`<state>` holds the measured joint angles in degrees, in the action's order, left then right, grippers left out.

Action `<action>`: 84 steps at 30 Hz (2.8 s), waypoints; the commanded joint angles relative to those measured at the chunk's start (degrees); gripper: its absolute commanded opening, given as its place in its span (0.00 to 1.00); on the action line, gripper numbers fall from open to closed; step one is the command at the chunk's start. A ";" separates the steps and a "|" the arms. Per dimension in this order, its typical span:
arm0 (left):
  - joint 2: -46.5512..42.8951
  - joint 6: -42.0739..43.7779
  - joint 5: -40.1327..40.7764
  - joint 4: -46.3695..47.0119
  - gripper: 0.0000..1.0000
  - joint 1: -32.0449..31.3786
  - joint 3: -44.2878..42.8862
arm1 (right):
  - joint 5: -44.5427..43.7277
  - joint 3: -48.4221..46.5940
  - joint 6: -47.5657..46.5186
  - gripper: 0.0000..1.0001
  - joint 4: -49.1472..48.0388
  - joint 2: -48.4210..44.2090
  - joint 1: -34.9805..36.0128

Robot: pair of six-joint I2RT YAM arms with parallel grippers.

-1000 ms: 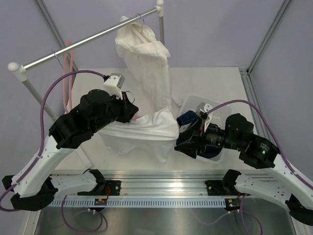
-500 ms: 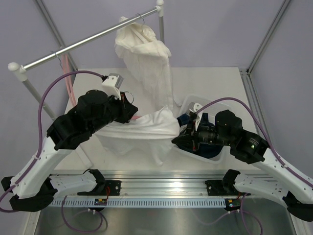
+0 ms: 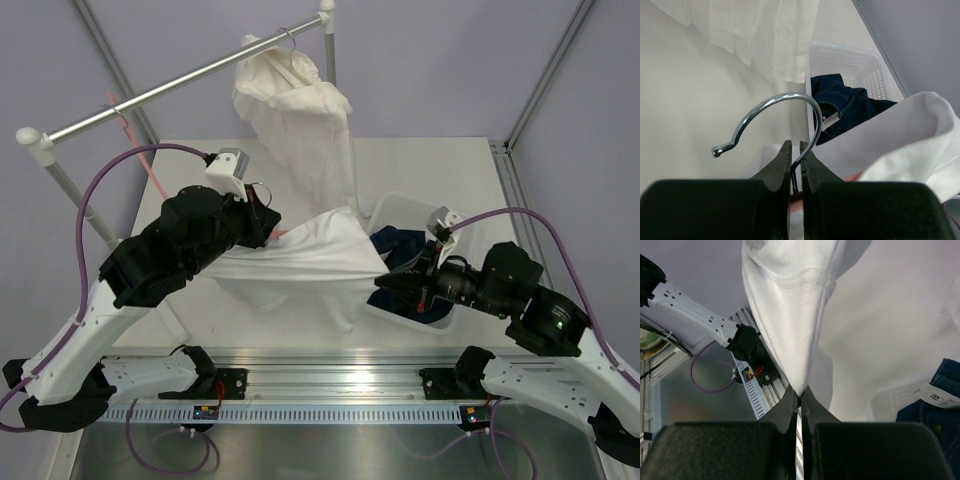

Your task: Remove the skirt from the hanger

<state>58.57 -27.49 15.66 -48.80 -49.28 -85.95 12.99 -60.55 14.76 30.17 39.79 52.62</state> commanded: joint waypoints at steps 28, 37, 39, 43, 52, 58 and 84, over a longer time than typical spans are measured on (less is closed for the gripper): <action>2.87 -5.29 -3.88 14.94 0.00 0.32 -7.83 | -5.54 5.35 12.48 0.00 2.54 -7.04 0.20; 3.93 2.51 1.38 9.08 0.00 0.32 -6.80 | 7.04 1.60 15.47 0.00 -8.12 -4.10 0.99; 3.66 3.31 3.83 8.72 0.00 0.32 -3.62 | 8.70 -4.38 15.12 0.00 -6.19 -4.72 1.08; 2.34 5.33 9.11 10.21 0.00 0.41 4.64 | 13.89 -16.57 15.56 0.00 -6.53 -6.48 0.99; 5.16 8.76 14.57 8.63 0.00 0.32 6.23 | 14.78 -35.94 15.04 0.00 -1.70 -7.27 0.99; 5.68 8.41 15.54 8.71 0.00 0.41 7.46 | 15.67 -40.33 17.32 0.00 -4.52 -7.28 0.73; -7.33 1.56 -12.58 7.93 0.00 0.41 -2.03 | -42.26 -48.51 -17.14 0.00 19.84 21.20 -0.32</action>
<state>50.63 -25.02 5.41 -43.16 -48.99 -86.72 -24.45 -104.84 1.43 53.74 63.11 53.08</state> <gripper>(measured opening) 0.067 0.019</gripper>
